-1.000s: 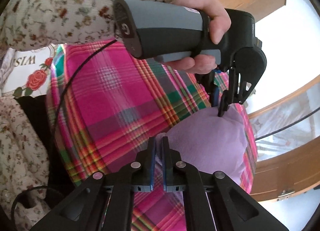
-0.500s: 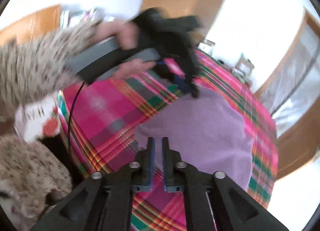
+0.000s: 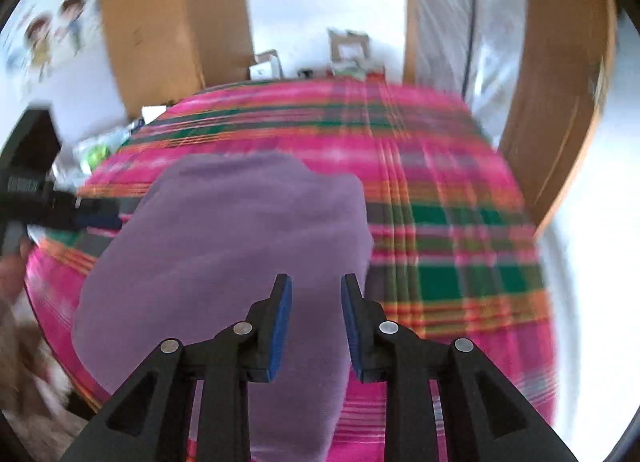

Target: Fold clothes

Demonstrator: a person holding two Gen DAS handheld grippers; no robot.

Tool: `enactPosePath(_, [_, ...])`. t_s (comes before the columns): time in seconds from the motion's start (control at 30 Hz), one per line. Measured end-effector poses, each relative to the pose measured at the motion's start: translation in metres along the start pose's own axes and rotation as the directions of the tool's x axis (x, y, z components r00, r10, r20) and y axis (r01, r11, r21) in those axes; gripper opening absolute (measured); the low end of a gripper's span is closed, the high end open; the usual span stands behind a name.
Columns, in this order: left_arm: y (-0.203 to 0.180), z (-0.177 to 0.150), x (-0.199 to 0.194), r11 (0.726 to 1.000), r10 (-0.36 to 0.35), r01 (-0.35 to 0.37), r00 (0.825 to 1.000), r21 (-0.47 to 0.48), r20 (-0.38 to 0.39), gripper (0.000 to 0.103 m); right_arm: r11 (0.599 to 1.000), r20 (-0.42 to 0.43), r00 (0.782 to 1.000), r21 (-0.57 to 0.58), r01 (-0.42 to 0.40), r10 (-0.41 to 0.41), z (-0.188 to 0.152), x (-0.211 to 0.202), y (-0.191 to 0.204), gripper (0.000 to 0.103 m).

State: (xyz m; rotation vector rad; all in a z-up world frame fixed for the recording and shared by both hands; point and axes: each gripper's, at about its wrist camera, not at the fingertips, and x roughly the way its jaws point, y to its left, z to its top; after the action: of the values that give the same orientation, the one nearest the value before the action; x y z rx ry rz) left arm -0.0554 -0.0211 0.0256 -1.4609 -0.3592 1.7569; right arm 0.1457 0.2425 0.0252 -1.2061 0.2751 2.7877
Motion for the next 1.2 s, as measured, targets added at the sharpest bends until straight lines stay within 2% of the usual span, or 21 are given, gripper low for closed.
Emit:
enactPosePath(0.1, [0.003,0.002,0.009,0.999,0.012,-0.012,1.000,-0.030,-0.021,0.039,0.995,-0.009,0.998,0.084,-0.062,0.063,-0.010,0.012,-0.013,0.025])
enactPosePath(0.13, [0.003,0.002,0.011,0.999,0.012,-0.013,1.000,-0.037,-0.022,0.039,0.993,-0.005,0.997,0.090,-0.072,0.073,-0.012,0.012,-0.015,0.011])
enactPosePath(0.17, [0.003,0.001,0.013,0.999,0.010,-0.011,1.000,-0.042,-0.020,0.039,0.994,0.004,0.997,0.080,-0.074,0.074,-0.013,0.008,-0.013,0.008])
enactPosePath(0.27, [0.005,0.001,0.016,0.998,0.011,-0.013,1.000,-0.054,-0.022,0.040,0.996,0.047,0.997,0.054,-0.067,0.064,-0.015,-0.004,-0.011,0.007])
enactPosePath(0.33, [0.004,0.000,0.017,0.998,0.016,-0.017,1.000,-0.052,-0.023,0.041,0.994,0.058,0.995,0.076,-0.080,0.076,-0.018,-0.008,-0.016,0.007])
enactPosePath(0.43, [0.006,0.000,0.019,0.998,0.027,-0.028,0.999,-0.049,-0.025,0.043,0.985,0.034,0.994,0.134,-0.109,0.105,-0.026,-0.005,-0.029,0.007])
enactPosePath(0.53, [0.011,0.000,0.018,0.997,0.037,-0.039,0.999,-0.068,-0.026,0.048,0.991,-0.015,0.997,0.108,-0.074,0.076,-0.034,0.000,-0.031,0.006])
enactPosePath(0.6, [0.011,0.000,0.014,0.996,0.060,-0.061,0.998,-0.064,-0.019,0.048,0.990,-0.014,0.997,0.116,-0.074,0.076,-0.033,-0.001,-0.038,0.006])
enactPosePath(0.8, [-0.004,0.000,0.001,0.994,0.105,-0.105,0.994,0.006,0.020,0.046,0.986,0.057,0.991,0.109,-0.125,0.120,-0.001,-0.001,-0.057,0.014])
enactPosePath(0.87, [-0.008,0.003,0.001,0.994,0.104,-0.104,0.994,0.018,0.026,0.046,0.984,0.062,0.989,0.109,-0.142,0.135,0.015,0.004,-0.063,0.031])
enactPosePath(1.07, [-0.007,0.017,0.012,0.993,0.122,-0.122,0.992,0.001,0.017,0.046,0.977,0.054,0.975,0.006,-0.214,0.213,0.053,0.032,-0.055,0.032])
enactPosePath(1.2, [-0.004,0.022,0.015,0.992,0.127,-0.127,0.992,-0.008,0.010,0.046,0.973,-0.009,0.979,-0.112,-0.204,0.205,0.061,0.055,-0.036,0.032])
